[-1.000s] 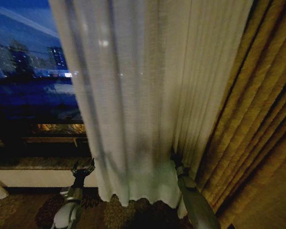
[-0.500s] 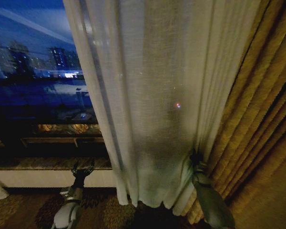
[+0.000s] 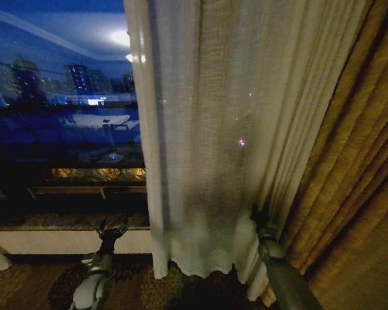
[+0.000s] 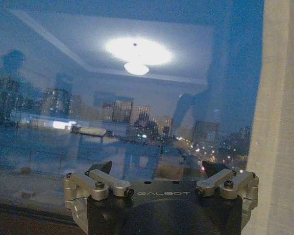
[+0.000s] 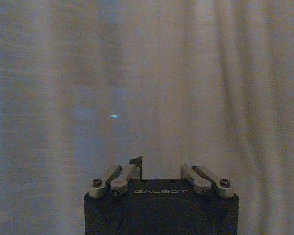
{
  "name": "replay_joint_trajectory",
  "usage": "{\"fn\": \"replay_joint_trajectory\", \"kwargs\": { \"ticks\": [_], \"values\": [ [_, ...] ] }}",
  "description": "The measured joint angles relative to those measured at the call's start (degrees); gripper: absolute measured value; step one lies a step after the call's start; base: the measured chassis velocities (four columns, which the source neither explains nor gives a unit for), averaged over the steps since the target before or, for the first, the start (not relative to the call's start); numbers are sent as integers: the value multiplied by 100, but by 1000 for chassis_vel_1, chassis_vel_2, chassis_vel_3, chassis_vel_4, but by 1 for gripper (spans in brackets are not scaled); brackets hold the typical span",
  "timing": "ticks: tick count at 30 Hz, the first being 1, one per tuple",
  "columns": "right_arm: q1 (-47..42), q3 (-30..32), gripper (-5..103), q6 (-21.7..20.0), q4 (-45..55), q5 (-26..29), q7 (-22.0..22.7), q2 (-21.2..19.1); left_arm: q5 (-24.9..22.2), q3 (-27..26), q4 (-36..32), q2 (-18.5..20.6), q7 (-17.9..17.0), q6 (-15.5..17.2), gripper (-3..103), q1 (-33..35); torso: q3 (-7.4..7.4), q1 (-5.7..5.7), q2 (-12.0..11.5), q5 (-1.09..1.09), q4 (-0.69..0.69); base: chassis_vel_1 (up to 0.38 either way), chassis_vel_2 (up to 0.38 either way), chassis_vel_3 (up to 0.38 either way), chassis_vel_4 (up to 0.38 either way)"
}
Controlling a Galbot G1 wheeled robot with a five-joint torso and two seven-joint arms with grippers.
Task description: Open the curtains by pulling them apart, changing their state from closed to fully open.
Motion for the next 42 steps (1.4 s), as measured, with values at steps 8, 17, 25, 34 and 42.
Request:
{"fn": "replay_joint_trajectory", "kwargs": {
  "ticks": [8, 17, 25, 34, 42],
  "values": [
    [-557, -110, 54, -135, 959, -37, 4, 159, 0, 1, 0, 0, 0, 0, 100, 0, 0, 0, 0, 0, 1, 0, 0, 0, 0],
    [-1018, 75, 87, -79, 1321, -190, -109, 226, 0, 0, 0, 0, 0, 0, 100, 0, -1, -1, 0, 0, 0, 0, 0, 0, 0],
    [-1036, 73, 100, 45, 1336, -277, -184, 309, 0, 1, 0, 0, 0, 0, 100, 0, 0, 0, 0, 1, 1, 0, 0, 0, 0],
    [-985, 19, 100, -15, 1341, -354, -176, 401, 0, 1, 0, 0, 0, 0, 100, 0, 0, 0, 0, 1, 0, 82, 87, -95, -88],
    [-881, -5, 100, -17, 1242, -367, -141, 463, 0, -1, 0, 0, 0, 0, 100, 0, 0, 1, 0, -1, 3, 229, 241, -246, -245]
  ]
}}
